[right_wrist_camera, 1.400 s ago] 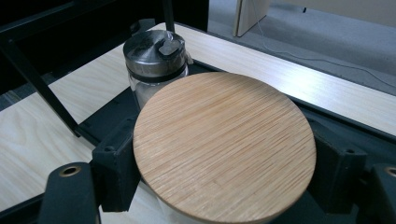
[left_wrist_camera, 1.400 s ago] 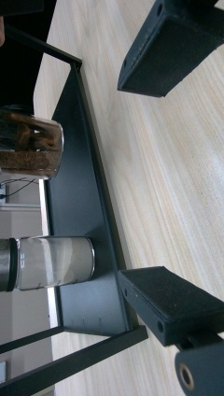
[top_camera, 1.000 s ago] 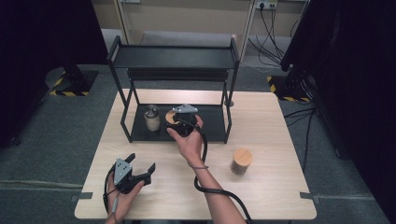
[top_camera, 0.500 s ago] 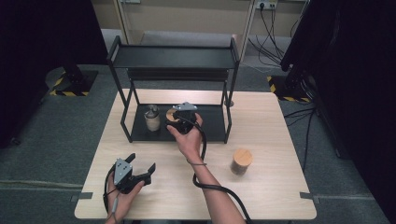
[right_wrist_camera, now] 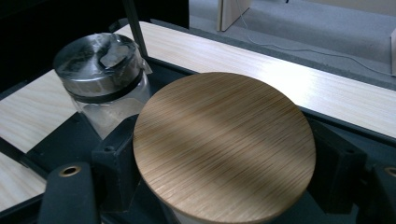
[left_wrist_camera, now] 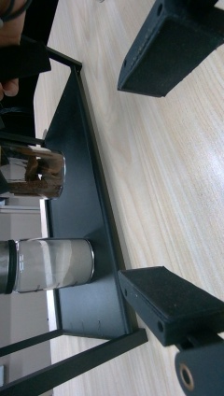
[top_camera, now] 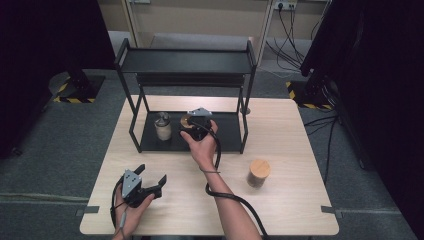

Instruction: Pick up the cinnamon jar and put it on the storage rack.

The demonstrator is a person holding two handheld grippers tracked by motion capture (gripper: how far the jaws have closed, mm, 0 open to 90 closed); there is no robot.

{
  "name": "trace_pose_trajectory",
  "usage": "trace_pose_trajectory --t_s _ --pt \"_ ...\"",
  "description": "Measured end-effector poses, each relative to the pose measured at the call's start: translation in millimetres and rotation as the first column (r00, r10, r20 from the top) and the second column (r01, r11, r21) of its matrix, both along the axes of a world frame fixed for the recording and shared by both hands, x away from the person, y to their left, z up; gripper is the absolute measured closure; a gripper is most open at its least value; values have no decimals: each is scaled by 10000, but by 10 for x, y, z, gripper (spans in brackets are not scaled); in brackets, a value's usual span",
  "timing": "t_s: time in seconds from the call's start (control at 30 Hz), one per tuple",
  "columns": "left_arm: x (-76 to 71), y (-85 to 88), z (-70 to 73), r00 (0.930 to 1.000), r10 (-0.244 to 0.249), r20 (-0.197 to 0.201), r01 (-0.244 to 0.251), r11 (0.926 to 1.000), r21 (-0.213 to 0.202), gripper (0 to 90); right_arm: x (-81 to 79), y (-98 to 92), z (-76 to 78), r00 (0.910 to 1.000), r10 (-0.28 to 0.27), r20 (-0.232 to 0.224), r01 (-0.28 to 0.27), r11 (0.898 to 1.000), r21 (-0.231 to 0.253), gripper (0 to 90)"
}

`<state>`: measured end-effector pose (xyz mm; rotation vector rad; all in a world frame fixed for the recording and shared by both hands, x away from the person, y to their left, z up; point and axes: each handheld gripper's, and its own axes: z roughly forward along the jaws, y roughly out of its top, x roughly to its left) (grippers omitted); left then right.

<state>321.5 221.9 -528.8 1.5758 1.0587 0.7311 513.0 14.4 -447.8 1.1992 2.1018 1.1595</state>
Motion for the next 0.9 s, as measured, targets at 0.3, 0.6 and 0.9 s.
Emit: trace_pose_trajectory --t_s 0.3,0.6,0.9 --pt "2 1 -1 10000 -7 8 7 10000 -55 80 101 54 -29 10000 -6 -87 4 9996 -267 244" --pt "1 3 -1 10000 -31 16 31 10000 -45 80 209 70 -78 9993 -220 -294 213 9995 -243 243" --pt "2 5 -1 10000 -33 23 33 10000 -47 80 281 73 -163 9984 -378 -413 367 9990 -273 244"
